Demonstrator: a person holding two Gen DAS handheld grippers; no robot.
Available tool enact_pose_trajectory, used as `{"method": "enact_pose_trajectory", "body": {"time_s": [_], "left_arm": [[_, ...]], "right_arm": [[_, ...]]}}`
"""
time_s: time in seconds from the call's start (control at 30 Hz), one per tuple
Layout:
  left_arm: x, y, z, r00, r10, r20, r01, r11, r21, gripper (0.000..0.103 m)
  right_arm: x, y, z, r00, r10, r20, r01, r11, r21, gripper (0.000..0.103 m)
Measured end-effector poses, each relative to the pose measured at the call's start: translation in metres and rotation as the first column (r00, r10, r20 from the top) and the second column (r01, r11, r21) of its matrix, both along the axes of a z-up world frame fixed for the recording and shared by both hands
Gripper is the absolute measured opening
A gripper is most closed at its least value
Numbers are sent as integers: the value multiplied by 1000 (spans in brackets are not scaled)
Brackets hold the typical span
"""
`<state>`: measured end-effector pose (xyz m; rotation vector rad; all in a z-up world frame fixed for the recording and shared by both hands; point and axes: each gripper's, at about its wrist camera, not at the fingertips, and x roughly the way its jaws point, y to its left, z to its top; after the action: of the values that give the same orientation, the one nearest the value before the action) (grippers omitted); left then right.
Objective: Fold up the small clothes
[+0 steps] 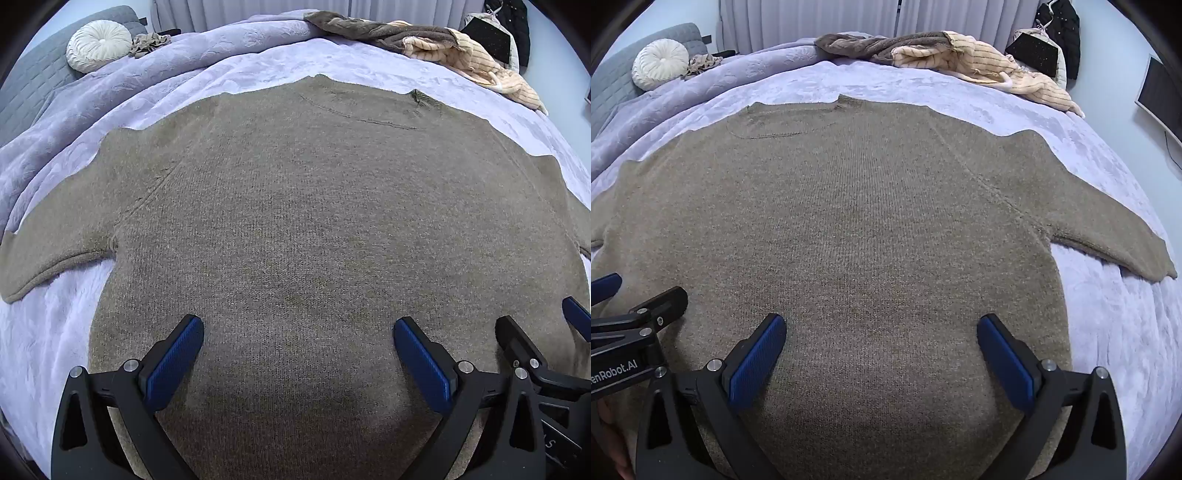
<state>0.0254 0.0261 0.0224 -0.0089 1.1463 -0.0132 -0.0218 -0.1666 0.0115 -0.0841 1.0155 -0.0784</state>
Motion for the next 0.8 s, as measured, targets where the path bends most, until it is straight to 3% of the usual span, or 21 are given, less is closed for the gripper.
{"method": "enact_pose_trajectory", "body": {"time_s": [0.3, 0.47, 0.6, 0.8], "left_arm": [[10, 8, -10, 998, 23, -67, -24, 1000, -3, 103], [18, 12, -10, 994, 29, -102, -28, 1000, 4, 103], [2, 16, 0, 993, 62, -98, -65, 998, -26, 103], [-4, 37, 24, 994, 96, -56, -99, 994, -51, 103]], "right_arm": [[3, 3, 2, 999, 2, -40, -3, 1000, -21, 103], [9, 12, 5, 995, 26, -94, -34, 996, -84, 103], [10, 15, 15, 993, 46, -107, -57, 993, -102, 103], [6, 14, 44, 997, 51, -59, -55, 996, -67, 103]]}}
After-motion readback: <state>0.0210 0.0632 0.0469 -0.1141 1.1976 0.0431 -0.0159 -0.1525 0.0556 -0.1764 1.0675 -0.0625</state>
